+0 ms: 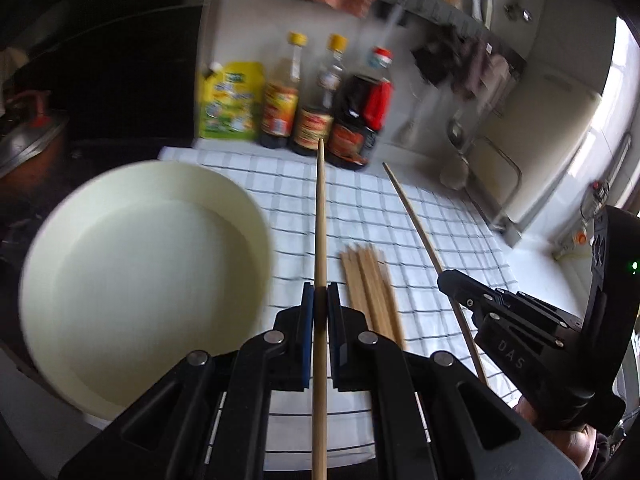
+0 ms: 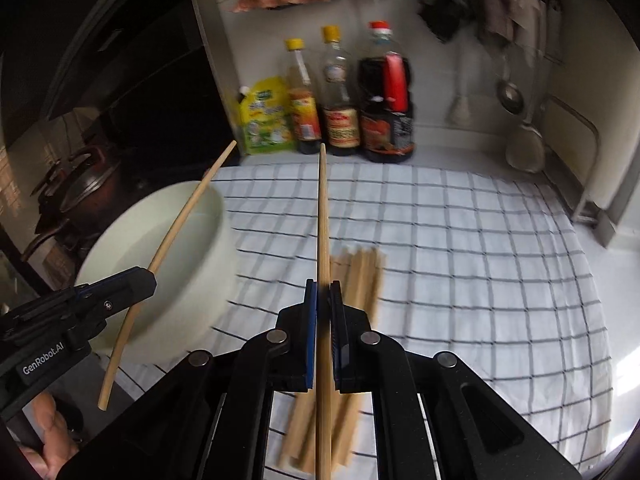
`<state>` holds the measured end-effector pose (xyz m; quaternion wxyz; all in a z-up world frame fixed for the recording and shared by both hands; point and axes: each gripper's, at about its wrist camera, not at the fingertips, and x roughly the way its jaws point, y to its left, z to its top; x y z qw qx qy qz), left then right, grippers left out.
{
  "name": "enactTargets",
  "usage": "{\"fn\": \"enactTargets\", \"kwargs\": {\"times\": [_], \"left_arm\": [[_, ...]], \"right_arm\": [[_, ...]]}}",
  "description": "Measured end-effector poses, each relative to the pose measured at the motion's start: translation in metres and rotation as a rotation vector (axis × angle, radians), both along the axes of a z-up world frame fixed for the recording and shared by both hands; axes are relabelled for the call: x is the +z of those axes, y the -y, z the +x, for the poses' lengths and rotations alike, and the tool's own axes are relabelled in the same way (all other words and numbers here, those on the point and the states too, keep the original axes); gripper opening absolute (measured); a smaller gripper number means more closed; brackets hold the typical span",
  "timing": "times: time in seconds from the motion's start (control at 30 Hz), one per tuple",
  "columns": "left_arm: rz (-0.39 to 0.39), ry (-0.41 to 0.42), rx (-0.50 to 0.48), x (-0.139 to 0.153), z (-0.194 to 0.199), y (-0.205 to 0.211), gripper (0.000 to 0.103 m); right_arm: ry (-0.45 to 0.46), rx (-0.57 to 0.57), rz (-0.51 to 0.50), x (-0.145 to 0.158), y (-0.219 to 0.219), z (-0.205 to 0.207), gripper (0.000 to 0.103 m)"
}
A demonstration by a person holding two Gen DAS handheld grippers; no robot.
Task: Organize utensils
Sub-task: 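Lift the held chopstick with the right tool and carry it over the basin, then lower the chopstick into the basin and open the right tool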
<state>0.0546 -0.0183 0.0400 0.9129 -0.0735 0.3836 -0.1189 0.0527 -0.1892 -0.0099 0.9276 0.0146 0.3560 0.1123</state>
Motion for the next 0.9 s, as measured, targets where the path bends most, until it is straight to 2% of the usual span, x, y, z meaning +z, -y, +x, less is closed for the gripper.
{"fn": "enactTargets", "kwargs": {"times": [0.27, 0.53, 0.73, 0.9], "left_arm": [[0.028, -0.005, 0.129, 0.004, 0.011, -0.093, 0.007], [0.033, -0.086, 0.195, -0.027, 0.033, -0.146, 0.007], [0.029, -0.140, 0.212, -0.050, 0.046, -0.159, 0.007], [0.031, -0.171, 0.214, -0.064, 0.052, -0.161, 0.007]], "right_arm": [[-0.012, 0.158, 0.040, 0.007, -0.101, 0.034, 0.006], [-0.138, 0.274, 0.028, -0.030, -0.188, 0.069, 0.006], [-0.217, 0.293, 0.010, -0.056, -0.207, 0.084, 0.006], [-0.244, 0.273, 0.008, -0.068, -0.202, 0.090, 0.006]]}}
